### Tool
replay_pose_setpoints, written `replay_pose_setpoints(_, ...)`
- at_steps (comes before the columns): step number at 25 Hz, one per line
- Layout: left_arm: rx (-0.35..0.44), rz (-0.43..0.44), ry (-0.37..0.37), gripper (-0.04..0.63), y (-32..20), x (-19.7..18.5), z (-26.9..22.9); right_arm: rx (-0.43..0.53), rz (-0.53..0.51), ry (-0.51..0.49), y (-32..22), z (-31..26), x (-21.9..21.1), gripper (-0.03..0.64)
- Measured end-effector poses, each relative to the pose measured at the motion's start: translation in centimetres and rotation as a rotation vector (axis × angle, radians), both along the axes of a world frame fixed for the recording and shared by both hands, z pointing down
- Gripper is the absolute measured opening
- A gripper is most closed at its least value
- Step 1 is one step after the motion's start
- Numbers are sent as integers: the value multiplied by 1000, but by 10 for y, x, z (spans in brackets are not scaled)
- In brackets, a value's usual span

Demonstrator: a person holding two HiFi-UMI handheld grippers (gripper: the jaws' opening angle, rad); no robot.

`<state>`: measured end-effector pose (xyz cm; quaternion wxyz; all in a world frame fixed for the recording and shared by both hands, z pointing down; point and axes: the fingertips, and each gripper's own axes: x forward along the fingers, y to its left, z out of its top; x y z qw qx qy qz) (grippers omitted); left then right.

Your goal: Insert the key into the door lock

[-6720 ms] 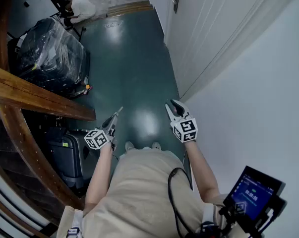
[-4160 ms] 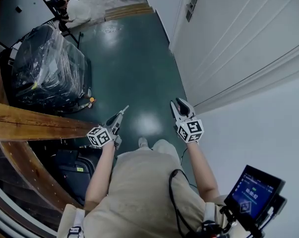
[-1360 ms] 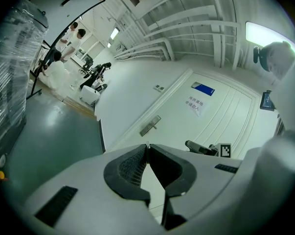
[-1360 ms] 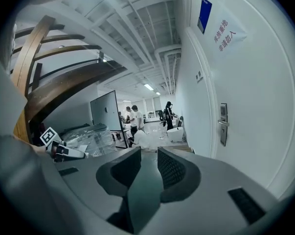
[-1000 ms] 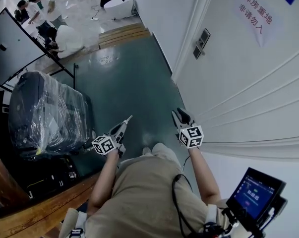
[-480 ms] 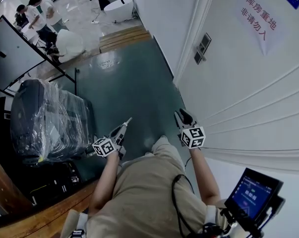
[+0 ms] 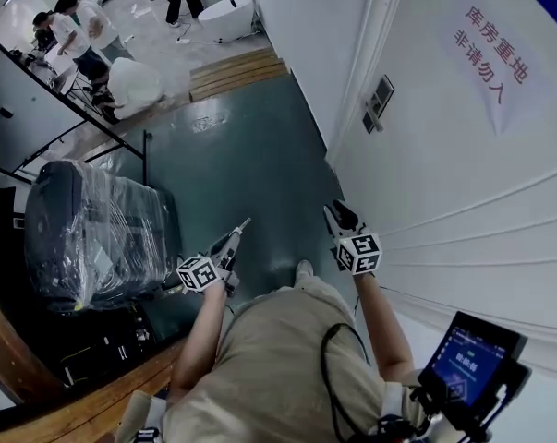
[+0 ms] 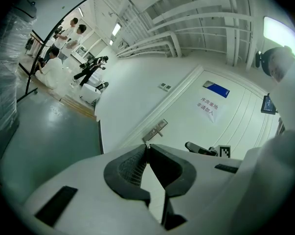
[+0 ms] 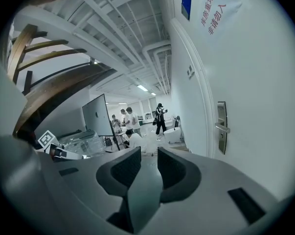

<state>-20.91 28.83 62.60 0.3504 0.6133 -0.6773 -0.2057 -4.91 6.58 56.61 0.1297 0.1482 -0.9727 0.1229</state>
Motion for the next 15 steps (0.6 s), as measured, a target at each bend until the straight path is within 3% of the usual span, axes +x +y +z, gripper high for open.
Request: replay_pose_setpoints(15,-33,0,26,32,-86,23,21,-24,-2,9,-95,23,13,111)
